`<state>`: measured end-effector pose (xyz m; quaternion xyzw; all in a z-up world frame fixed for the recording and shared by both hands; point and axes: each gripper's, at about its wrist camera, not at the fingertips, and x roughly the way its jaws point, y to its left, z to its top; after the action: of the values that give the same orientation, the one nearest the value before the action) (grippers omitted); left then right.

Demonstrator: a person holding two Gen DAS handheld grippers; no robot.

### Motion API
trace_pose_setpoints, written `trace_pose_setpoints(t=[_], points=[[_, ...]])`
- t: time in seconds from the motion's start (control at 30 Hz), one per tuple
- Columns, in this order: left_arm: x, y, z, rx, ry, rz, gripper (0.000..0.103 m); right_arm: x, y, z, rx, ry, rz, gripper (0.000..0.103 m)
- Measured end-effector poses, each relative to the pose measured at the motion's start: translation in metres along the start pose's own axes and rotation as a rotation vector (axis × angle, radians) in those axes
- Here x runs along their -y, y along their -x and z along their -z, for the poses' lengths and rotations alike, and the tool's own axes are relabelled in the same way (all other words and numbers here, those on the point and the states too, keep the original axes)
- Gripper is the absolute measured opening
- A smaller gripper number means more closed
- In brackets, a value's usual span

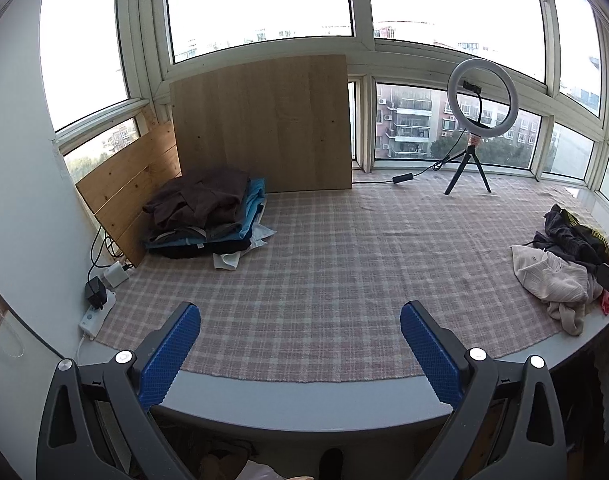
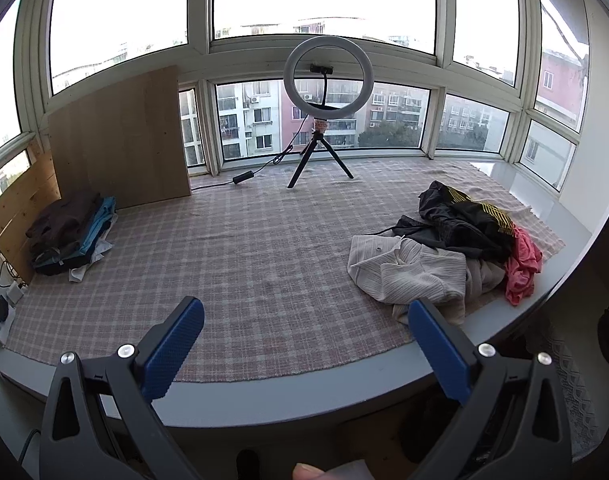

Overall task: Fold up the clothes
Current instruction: 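Move both tools toward the clothes heap by the window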

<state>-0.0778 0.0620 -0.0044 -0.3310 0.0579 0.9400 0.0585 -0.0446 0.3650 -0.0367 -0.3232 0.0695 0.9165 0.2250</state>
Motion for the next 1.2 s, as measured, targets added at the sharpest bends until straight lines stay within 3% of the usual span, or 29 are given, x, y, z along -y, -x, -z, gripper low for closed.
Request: trace_pose_setpoints(t=[0.67,0.9,1.2], points=[[0.052,-0.067,-0.057,0.007,-0.174,0.182,0.101,0.026,-0.037,-0.031,-0.001,-0.123,0.152,0.103],[0.059,-0.102,-0.079,-0.016,-0.211,0.28,0.101,0.037,-0.043,-0.039,0.042,-0.209,0.217,0.103],[0.073,-0.146,-0.1,-0.022,-0.252,0.402,0.099,0.074,-0.063,-0.03,-0.017,-0.245,0.31,0.103]])
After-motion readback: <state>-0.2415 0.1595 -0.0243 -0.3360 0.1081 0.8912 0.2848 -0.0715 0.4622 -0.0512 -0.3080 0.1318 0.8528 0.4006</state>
